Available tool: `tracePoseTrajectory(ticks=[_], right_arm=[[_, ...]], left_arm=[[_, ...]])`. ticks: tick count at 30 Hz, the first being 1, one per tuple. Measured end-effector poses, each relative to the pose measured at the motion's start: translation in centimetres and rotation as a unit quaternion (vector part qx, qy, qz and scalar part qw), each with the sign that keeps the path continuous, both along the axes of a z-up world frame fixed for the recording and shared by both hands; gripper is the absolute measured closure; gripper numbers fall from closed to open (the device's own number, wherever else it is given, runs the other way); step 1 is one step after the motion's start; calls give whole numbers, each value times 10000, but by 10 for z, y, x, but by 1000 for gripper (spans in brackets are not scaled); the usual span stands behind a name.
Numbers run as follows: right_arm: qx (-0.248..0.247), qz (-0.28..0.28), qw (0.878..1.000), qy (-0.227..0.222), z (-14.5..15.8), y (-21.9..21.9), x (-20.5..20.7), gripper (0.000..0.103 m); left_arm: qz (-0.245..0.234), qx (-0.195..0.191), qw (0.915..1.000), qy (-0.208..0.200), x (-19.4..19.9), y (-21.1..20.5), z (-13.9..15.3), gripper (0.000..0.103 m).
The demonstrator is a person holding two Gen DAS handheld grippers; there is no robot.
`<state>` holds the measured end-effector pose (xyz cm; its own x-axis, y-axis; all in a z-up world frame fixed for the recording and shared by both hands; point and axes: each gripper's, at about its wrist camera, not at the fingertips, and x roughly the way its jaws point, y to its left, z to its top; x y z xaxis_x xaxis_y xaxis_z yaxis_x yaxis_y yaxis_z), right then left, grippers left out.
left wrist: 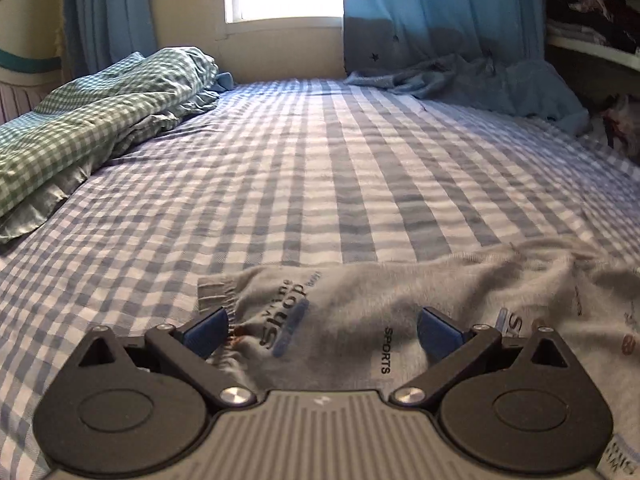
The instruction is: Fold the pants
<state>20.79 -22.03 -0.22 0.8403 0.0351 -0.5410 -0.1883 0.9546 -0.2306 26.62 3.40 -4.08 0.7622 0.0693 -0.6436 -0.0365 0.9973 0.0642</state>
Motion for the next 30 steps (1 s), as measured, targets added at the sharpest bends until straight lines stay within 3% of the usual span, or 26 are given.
tracePoseTrajectory(ticks=[2, 5, 11, 13, 16, 18, 23, 25, 30], right_arm=[[-274, -157, 9995, -64, -10, -13, -14, 1], [-709, -627, 9954, -171, -25, -52, -35, 1], [-371, -1575, 9866, -196, -31, -155, -65, 1], [-351, -1792, 9828, -263, -31, -183, -73, 1], [-601, -2412, 9676, -438, -30, -220, -86, 1], [-476, -2715, 9594, -594, -27, -245, -100, 1], [670, -3041, 9466, -837, -24, -298, -141, 1], [1065, -2906, 9471, -852, -25, -317, -151, 1], [1471, -2761, 9470, -726, -25, -352, -156, 1]], left_arm=[[18, 311, 9995, -41, -2, -4, -12, 1], [142, 100, 9998, -54, -7, 7, -12, 0], [347, -266, 9989, 144, -14, 34, -9, 0], [506, -181, 9984, 154, -21, 31, -4, 1], [537, 33, 9985, 117, -34, 10, 9, 0], [355, 152, 9992, 51, -41, -14, 17, 0], [-679, 415, 9967, -163, -51, -106, 33, 0], [-1183, 462, 9915, -288, -56, -150, 37, 0], [-2231, 550, 9725, -376, -61, -256, 34, 0]])
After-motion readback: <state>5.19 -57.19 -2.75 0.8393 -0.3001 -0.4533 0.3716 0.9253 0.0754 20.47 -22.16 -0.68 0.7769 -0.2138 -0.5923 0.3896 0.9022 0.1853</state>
